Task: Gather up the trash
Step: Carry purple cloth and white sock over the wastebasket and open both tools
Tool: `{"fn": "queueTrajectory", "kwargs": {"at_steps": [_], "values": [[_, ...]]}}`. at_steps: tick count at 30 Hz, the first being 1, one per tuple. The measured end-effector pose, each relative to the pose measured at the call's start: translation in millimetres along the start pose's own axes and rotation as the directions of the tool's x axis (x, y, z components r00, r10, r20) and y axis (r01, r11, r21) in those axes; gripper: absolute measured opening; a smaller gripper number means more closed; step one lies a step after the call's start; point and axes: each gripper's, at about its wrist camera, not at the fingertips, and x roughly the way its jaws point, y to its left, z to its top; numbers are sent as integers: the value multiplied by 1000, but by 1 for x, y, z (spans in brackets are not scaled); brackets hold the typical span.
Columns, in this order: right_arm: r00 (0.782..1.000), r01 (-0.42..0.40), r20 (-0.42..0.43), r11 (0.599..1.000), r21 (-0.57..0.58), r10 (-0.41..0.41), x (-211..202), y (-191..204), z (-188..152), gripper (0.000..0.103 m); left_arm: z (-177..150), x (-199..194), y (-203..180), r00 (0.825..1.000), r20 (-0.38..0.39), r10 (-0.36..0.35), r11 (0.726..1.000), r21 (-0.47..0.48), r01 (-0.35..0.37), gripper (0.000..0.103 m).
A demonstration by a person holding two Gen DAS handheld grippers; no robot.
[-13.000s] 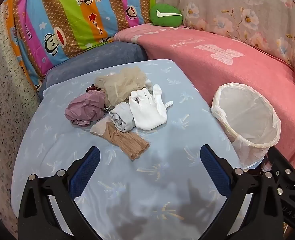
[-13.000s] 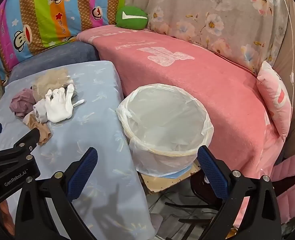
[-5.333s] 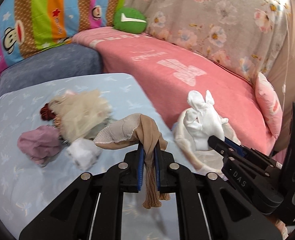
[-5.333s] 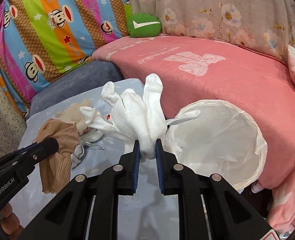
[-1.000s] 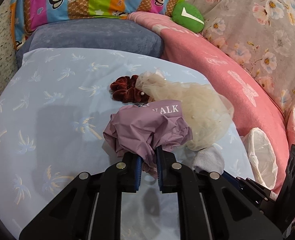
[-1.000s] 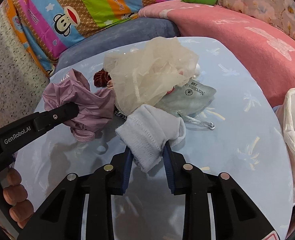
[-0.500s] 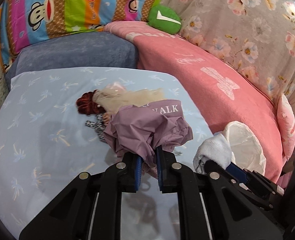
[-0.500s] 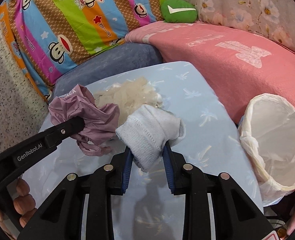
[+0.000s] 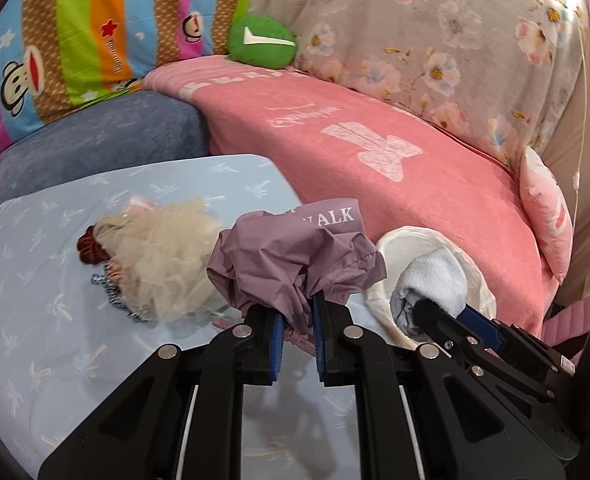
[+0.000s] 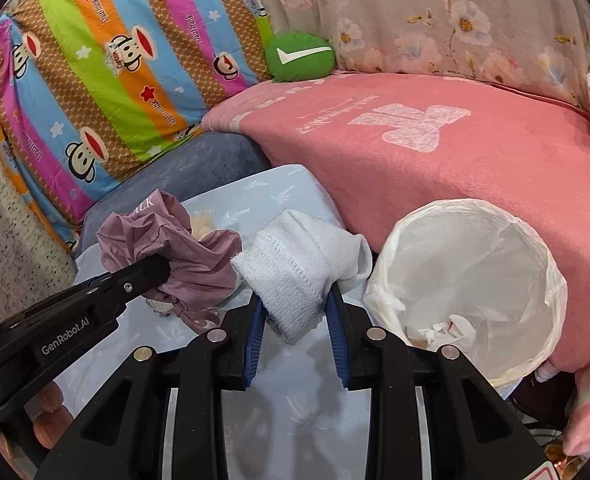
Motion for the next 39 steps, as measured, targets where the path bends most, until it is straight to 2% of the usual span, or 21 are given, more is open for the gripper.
{"fn": "queueTrajectory", "kwargs": {"at_steps": [15,26,28,30,32,33,35,39], "values": [[992,109,45,986,125,-115,-29,-99,6,28,11,28,-84,995,-43,-92,986,132,97,13],[985,154,50,974,163,-164,-29,-140,14,30,17,52,-127,984,-87,-153,970,178,166,15],[984,161,50,973,165,-171,-27,-143,15,32,18,56,-131,983,-93,-157,969,177,171,23],[983,166,48,972,165,-176,-25,-146,17,32,18,58,-134,986,-81,-145,971,182,157,46],[982,172,50,971,166,-182,-23,-146,18,33,18,56,-136,990,-50,-129,973,189,136,62],[982,174,49,971,163,-184,-21,-146,19,33,18,56,-137,992,-39,-122,973,191,127,67],[981,179,46,972,156,-188,-18,-147,20,37,19,55,-137,993,-25,-113,974,196,116,70],[979,185,56,971,149,-195,-16,-145,21,46,21,55,-133,996,-15,-92,977,194,93,71]]}}
